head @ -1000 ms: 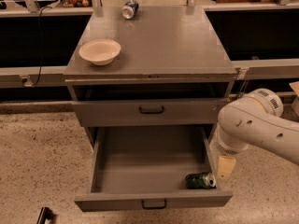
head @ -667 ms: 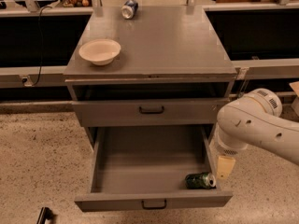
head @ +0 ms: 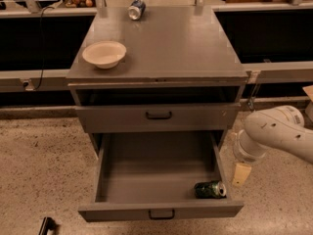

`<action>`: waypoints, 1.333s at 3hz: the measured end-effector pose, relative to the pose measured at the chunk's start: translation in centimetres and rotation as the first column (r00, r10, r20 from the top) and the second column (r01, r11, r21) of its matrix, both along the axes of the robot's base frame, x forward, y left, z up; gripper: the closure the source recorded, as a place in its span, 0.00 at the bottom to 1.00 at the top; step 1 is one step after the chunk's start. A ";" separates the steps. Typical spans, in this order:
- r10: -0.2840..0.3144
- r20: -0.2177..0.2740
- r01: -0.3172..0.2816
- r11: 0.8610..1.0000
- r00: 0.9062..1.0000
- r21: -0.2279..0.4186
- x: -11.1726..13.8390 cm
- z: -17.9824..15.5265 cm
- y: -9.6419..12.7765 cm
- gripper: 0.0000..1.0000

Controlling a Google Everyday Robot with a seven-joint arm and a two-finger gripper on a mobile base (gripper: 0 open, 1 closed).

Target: Pick green can from middle drawer and place on counter

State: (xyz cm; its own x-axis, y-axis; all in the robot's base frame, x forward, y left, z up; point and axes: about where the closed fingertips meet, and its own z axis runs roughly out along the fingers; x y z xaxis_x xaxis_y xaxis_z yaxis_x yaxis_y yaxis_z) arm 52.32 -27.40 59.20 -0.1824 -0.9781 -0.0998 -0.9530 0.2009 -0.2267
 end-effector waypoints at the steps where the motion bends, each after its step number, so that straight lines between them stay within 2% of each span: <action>1: 0.041 -0.043 -0.036 0.992 0.998 0.124 1.1 -4.7 -0.7 0.00; 2: 0.113 -0.041 -0.107 0.985 0.993 0.135 1.8 -6.7 -0.6 0.00; 3: 0.142 -0.019 -0.139 0.983 0.990 0.116 1.4 -8.2 0.6 0.00; 4: 0.199 0.022 -0.200 0.975 0.980 0.093 1.4 -9.4 2.2 0.00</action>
Offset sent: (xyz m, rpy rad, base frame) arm 0.0101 -0.0060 -0.0389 0.1032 0.0362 0.0263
